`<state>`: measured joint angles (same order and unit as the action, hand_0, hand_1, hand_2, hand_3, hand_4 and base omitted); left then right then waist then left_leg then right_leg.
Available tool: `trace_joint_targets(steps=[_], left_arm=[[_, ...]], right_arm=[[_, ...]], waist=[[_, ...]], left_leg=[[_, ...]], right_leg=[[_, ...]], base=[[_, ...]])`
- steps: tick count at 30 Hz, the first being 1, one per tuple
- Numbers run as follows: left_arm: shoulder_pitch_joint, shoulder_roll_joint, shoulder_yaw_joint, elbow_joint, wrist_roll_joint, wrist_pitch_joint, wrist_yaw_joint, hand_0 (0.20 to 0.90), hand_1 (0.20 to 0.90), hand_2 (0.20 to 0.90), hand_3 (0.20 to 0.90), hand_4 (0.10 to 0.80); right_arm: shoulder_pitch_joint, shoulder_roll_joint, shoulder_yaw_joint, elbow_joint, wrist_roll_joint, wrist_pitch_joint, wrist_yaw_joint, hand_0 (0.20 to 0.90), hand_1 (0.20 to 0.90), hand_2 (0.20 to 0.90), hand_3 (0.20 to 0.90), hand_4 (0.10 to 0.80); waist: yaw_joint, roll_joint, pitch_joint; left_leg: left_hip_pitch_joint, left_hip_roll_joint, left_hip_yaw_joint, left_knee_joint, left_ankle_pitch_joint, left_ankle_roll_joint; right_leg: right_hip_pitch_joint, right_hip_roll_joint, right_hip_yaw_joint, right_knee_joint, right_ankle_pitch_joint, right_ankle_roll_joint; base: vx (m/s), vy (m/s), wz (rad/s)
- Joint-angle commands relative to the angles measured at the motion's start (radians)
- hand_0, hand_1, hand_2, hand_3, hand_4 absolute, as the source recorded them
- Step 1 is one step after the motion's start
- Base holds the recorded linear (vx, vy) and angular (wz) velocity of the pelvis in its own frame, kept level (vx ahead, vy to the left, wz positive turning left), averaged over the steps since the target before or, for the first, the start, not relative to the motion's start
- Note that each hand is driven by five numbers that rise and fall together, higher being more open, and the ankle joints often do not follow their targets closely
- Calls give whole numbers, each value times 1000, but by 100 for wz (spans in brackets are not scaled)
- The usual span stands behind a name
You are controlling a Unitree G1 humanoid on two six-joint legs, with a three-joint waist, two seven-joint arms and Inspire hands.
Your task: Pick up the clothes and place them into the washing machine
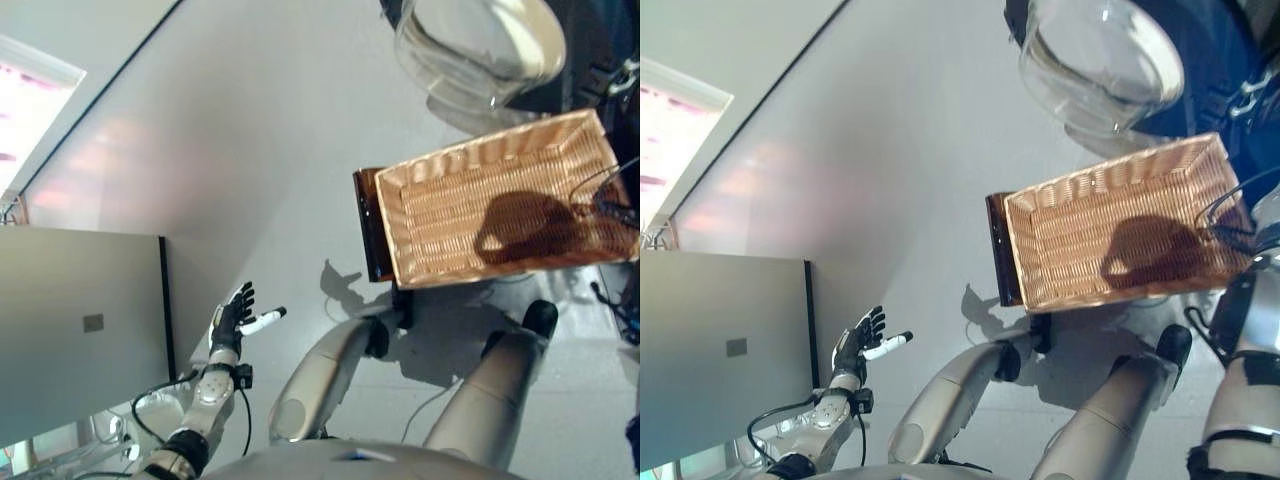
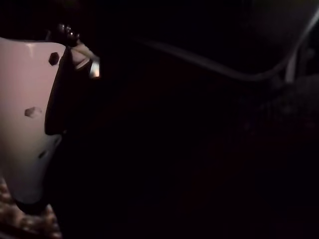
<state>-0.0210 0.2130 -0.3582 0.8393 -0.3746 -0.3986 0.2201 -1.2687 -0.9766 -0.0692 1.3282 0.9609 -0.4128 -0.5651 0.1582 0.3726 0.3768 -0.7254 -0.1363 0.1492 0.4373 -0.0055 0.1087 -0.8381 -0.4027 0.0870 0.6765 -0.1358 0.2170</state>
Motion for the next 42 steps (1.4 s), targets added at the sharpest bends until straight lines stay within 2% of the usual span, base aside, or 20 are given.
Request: trace_joint_targets(steps=[1, 9, 13, 14, 15, 17, 18, 20, 21, 22, 24, 25, 27, 29, 35, 36, 38, 39, 40, 42], left_arm=[[60, 71, 114, 44, -50, -45, 65, 900, 900, 900, 900, 800], [74, 68, 135, 56, -50, -50, 81, 900, 900, 900, 900, 800], [81, 72, 139, 64, -40, -56, 89, 900, 900, 900, 900, 800], [82, 75, 139, 61, -35, -57, 93, 900, 900, 900, 900, 800], [83, 82, 143, 63, -31, -57, 93, 900, 900, 900, 900, 800], [85, 92, 154, 59, -33, -57, 91, 900, 900, 900, 900, 800], [84, 90, 172, 46, -52, -51, 77, 900, 900, 900, 900, 800], [91, 89, 209, 11, -55, -53, 63, 900, 900, 900, 900, 800], [94, 87, 218, 3, -55, -51, 57, 900, 900, 900, 900, 800], [91, 79, 224, 4, -70, -54, 51, 900, 900, 900, 900, 800], [81, 77, 233, 15, -83, -44, 47, 900, 900, 900, 900, 800], [73, 77, 231, 21, -85, -42, 43, 900, 900, 900, 900, 800], [67, 72, 237, 31, -100, -28, 36, 900, 900, 900, 900, 800], [64, 71, 241, 52, -108, -26, 37, 900, 900, 900, 900, 800], [72, 69, 269, 81, -156, -20, 29, 900, 900, 900, 900, 800], [64, 59, 269, 124, -160, -25, 36, 900, 900, 900, 900, 800], [60, 64, 268, 126, -166, -23, 37, 900, 900, 900, 900, 800], [64, 61, 263, 127, -163, -25, 36, 900, 900, 900, 900, 800], [66, 66, 263, 127, -164, -25, 36, 900, 900, 900, 900, 800], [59, 67, 269, 139, -163, -20, 36, 900, 900, 900, 900, 800]], right_arm=[[-163, -259, 165, -196, -73, -132, 37, 200, 200, 200, 200, 300], [-156, -259, 189, -155, -113, -117, 14, 200, 200, 200, 200, 300], [-145, -264, 222, -128, -240, -60, -41, 200, 200, 200, 200, 300], [-149, -273, 250, -98, -312, -19, -77, 354, 354, 354, 354, 410], [-165, -279, 308, -78, -414, 36, -92, 900, 900, 900, 900, 800], [-191, -306, 437, 6, -617, 163, -144, 900, 900, 900, 900, 800], [-267, -302, 624, 45, -812, 265, -128, 900, 900, 900, 900, 800], [-300, -307, 843, 82, -1116, 415, -122, 900, 900, 900, 900, 800], [-296, -302, 900, 96, -1207, 435, -71, 900, 900, 900, 900, 800], [-297, -300, 926, 106, -1261, 461, -102, 900, 900, 900, 900, 800], [-280, -279, 946, 147, -1310, 483, -24, 900, 900, 900, 900, 800], [-299, -266, 960, 153, -1321, 493, -46, 900, 900, 900, 900, 800], [-280, -234, 948, 153, -1321, 491, 27, 900, 900, 900, 900, 800], [-286, -205, 940, 126, -1316, 493, 6, 900, 900, 900, 900, 800], [-149, -98, 784, -21, -1257, 472, 53, 900, 900, 900, 900, 800], [-73, -37, 648, -119, -1142, 420, 27, 900, 900, 900, 900, 800], [-7, -15, 582, -141, -1103, 405, 18, 900, 900, 900, 900, 800], [40, 41, 504, -151, -996, 354, 20, 900, 900, 900, 900, 800], [48, 42, 497, -154, -996, 353, 19, 900, 900, 900, 900, 800], [119, 113, 411, -129, -875, 303, 29, 900, 900, 900, 900, 800]], waist=[[-17, -1, -79], [-12, 2, -84], [-11, -5, -87], [-9, -10, -89], [-8, -15, -89], [-2, -32, -89], [-5, -33, -86], [-5, -36, -85], [-5, -37, -87], [-2, -43, -91], [3, -55, -96], [5, -61, -98], [2, -76, -97], [-2, -88, -92], [-18, -116, -77], [-26, -118, -69], [-25, -127, -66], [-25, -127, -60], [-24, -131, -61], [-23, -137, -56]], left_leg=[[-23, 30, -43, 113, -120, -100], [-31, 29, -43, 122, -134, -92], [-24, 29, -43, 110, -129, -92], [-23, 29, -44, 103, -126, -92], [-21, 30, -43, 95, -122, -93], [-17, 30, -44, 76, -110, -94], [-14, 32, -41, 64, -100, -95], [-13, 33, -45, 56, -91, -96], [-13, 32, -48, 53, -89, -95], [-14, 31, -49, 54, -87, -96], [-10, 29, -56, 49, -83, -97], [-7, 30, -58, 46, -81, -98], [0, 32, -62, 38, -77, -100], [7, 35, -60, 33, -75, -103], [23, 46, -67, 8, -58, -110], [23, 48, -70, 5, -55, -109], [25, 50, -70, 9, -55, -111], [24, 49, -74, 15, -58, -108], [25, 49, -74, 15, -59, -108], [16, 52, -80, 44, -67, -104]], right_leg=[[70, 85, -57, 79, -135, -175], [48, 101, -44, 96, -146, -187], [52, 103, -48, 88, -142, -189], [53, 102, -51, 83, -140, -188], [53, 103, -51, 79, -135, -190], [56, 105, -58, 67, -126, -192], [54, 106, -60, 62, -118, -194], [61, 108, -72, 50, -107, -196], [62, 110, -75, 49, -105, -197], [65, 110, -80, 47, -103, -198], [74, 112, -87, 43, -100, -198], [80, 111, -92, 41, -99, -197], [93, 113, -102, 33, -92, -197], [103, 113, -107, 27, -86, -195], [141, 124, -126, -8, -70, -194], [148, 127, -128, -16, -69, -192], [155, 126, -132, -15, -69, -191], [161, 126, -136, -10, -73, -192], [161, 126, -136, -9, -74, -192], [166, 128, -142, 9, -86, -195]], base=[[19, 15, -6], [15, 15, -9], [15, 3, -1], [0, 0, 0], [0, 0, 0], [0, 0, 0], [-30, -7, 0], [-17, -4, 1], [0, 0, 0], [5, -9, -4], [0, 0, 0], [0, 0, 0], [-4, -21, 7], [-9, -2, 9], [-11, 6, 3], [-15, 14, -4], [-6, 0, -6], [-6, -4, 3], [-6, -6, 6], [-4, -25, 6]])
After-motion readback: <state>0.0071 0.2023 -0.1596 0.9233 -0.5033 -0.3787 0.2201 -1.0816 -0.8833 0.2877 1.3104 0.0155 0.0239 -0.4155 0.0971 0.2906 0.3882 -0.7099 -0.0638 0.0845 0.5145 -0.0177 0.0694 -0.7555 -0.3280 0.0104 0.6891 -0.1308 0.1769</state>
